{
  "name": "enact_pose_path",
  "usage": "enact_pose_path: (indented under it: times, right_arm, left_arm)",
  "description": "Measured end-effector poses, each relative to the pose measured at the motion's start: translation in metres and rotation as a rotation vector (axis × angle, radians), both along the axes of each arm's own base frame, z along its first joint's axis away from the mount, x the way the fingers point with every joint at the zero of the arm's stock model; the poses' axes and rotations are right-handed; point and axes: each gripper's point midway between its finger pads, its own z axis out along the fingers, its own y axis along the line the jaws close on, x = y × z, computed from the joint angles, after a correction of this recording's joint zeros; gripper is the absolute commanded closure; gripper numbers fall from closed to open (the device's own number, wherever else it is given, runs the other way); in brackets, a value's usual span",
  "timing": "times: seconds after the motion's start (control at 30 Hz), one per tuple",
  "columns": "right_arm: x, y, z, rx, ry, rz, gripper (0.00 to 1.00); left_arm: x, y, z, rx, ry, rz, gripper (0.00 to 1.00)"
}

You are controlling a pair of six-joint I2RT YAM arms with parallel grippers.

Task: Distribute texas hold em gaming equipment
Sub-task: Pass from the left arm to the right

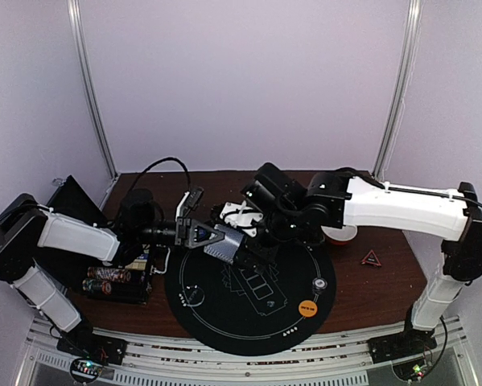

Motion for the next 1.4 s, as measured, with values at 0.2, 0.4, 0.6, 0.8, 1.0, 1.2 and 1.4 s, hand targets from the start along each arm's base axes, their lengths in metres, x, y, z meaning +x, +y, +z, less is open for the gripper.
enact_pose_path:
  times: [0.2,0.4,0.6,0.8,1.0,1.2,1.4]
  right_arm:
    - [0.007,0.014,0.012,0.049,-0.092,0.077,0.0]
    - [0.01,0.018,-0.004,-0.005,-0.128,0.141,0.03]
    - [0.019,0.022,0.0,-0.023,-0.187,0.152,0.27]
    - [0.023,0.023,-0.002,-0.045,-0.191,0.143,0.34]
    - [0.023,0.022,-0.001,-0.048,-0.183,0.134,0.45]
    - [0.024,0.023,-0.006,-0.061,-0.178,0.133,0.45]
    - [0.024,0.021,-0.014,-0.088,-0.165,0.135,0.44]
  left_arm:
    - [0.003,0.0,0.016,-0.057,0.031,0.02,1.0]
    - [0.007,0.0,0.024,-0.088,0.061,0.045,1.0]
    - [0.009,0.0,0.023,-0.089,0.085,0.057,1.0]
    - [0.014,0.001,0.018,-0.08,0.106,0.079,1.0]
    - [0.015,0.0,0.015,-0.076,0.099,0.08,0.69]
    - [0.022,-0.004,0.003,0.003,0.082,0.098,0.5]
    - [0.03,-0.004,0.009,0.078,0.011,0.128,0.53]
